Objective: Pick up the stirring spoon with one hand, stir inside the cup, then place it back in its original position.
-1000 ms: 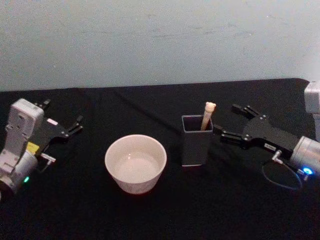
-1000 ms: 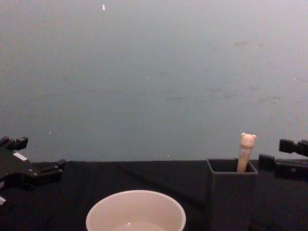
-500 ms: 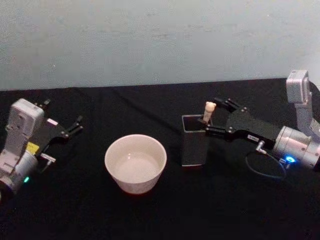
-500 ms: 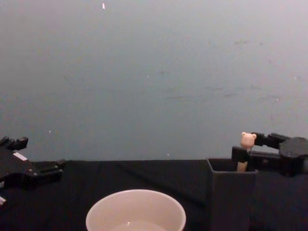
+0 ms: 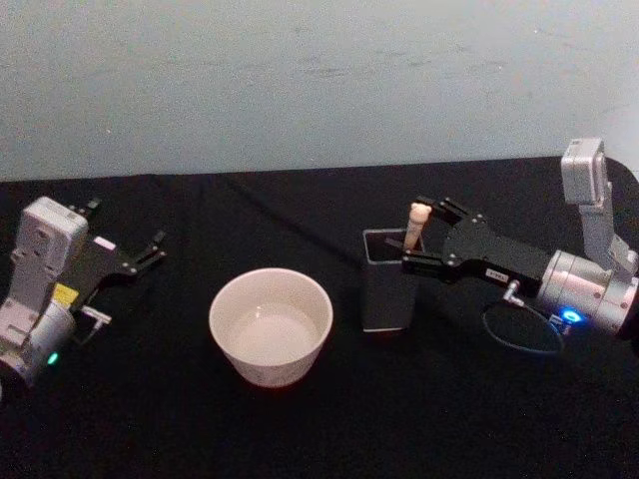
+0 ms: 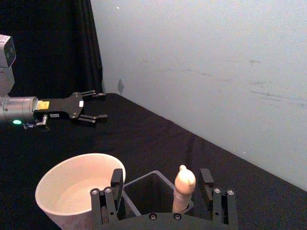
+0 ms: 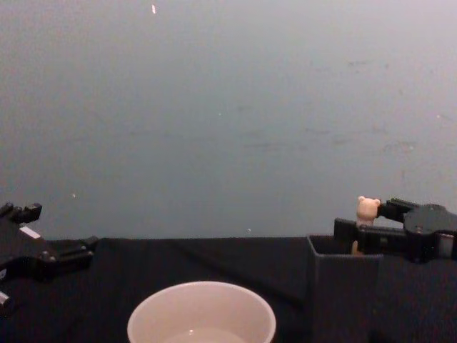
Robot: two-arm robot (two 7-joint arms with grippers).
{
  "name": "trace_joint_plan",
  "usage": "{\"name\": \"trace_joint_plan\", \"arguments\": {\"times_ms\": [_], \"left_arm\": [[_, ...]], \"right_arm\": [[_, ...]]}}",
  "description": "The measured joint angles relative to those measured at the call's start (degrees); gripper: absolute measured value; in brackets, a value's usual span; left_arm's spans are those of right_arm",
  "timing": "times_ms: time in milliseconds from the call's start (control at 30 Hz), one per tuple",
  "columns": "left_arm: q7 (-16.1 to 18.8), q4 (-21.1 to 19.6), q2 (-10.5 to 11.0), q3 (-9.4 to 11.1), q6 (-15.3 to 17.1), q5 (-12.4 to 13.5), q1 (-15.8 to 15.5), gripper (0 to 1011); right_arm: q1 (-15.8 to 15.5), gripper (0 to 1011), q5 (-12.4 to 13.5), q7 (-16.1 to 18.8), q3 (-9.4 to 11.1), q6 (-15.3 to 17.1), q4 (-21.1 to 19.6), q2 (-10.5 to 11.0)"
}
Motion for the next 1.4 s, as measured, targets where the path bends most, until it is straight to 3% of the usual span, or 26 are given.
{"name": "trace_joint_plan", "arguments": {"times_ms": [533, 800, 1067, 1167, 1300, 1400], "left_arm": [[0.00, 0.00, 0.00, 0.00, 0.00, 0.00, 0.00, 1001], [0.00, 0.00, 0.00, 0.00, 0.00, 0.00, 0.00, 1001], [0.00, 0.00, 0.00, 0.00, 0.00, 0.00, 0.00, 1001], [0.00, 0.00, 0.00, 0.00, 0.00, 0.00, 0.00, 1001], [0.00, 0.00, 0.00, 0.00, 0.00, 0.00, 0.00, 1001], [0.00, 0.00, 0.00, 0.00, 0.00, 0.00, 0.00, 1001]], "right_arm": [[-0.01, 978, 0.09, 0.00, 0.10, 0.05, -0.01, 0.01], [-0.04, 797, 0.10, 0.00, 0.15, 0.05, -0.05, 0.01], [-0.04, 503, 0.10, -0.01, 0.15, 0.05, -0.07, 0.01], [-0.04, 447, 0.09, 0.00, 0.15, 0.05, -0.06, 0.01], [-0.04, 274, 0.09, -0.01, 0.15, 0.05, -0.07, 0.01], [-0.04, 214, 0.09, -0.01, 0.14, 0.05, -0.07, 0.01]]}}
